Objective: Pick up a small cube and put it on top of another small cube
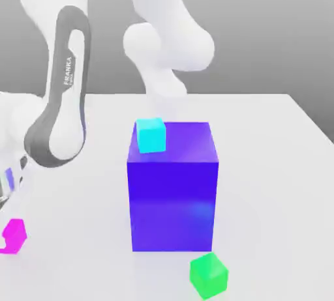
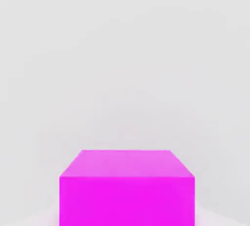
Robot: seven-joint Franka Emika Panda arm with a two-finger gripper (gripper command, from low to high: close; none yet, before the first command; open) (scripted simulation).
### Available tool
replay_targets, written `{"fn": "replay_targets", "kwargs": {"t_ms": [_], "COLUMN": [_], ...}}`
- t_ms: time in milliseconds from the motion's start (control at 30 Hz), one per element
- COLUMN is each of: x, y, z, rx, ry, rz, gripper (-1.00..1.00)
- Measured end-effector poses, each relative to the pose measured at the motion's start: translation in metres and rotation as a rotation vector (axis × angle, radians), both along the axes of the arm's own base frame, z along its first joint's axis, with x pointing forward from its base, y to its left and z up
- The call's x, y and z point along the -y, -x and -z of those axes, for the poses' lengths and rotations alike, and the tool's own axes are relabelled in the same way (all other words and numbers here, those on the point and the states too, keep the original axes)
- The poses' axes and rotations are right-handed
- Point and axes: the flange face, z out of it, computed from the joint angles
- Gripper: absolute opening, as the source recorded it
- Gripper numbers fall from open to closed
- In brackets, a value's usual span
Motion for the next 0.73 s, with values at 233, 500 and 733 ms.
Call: {"fn": "replay_targets", "kwargs": {"t_ms": [233, 500, 733], "x": [-0.170, -0.351, -0.361], "y": [-0.060, -0.054, -0.051], "z": [-0.028, -0.032, 0.011], "rx": [0.008, 0.000, 0.000], "ry": [-0.009, 0.005, 0.006], "rz": [-0.565, -1.156, -1.190], "gripper": [-1.00, -1.00, 1.00]}}
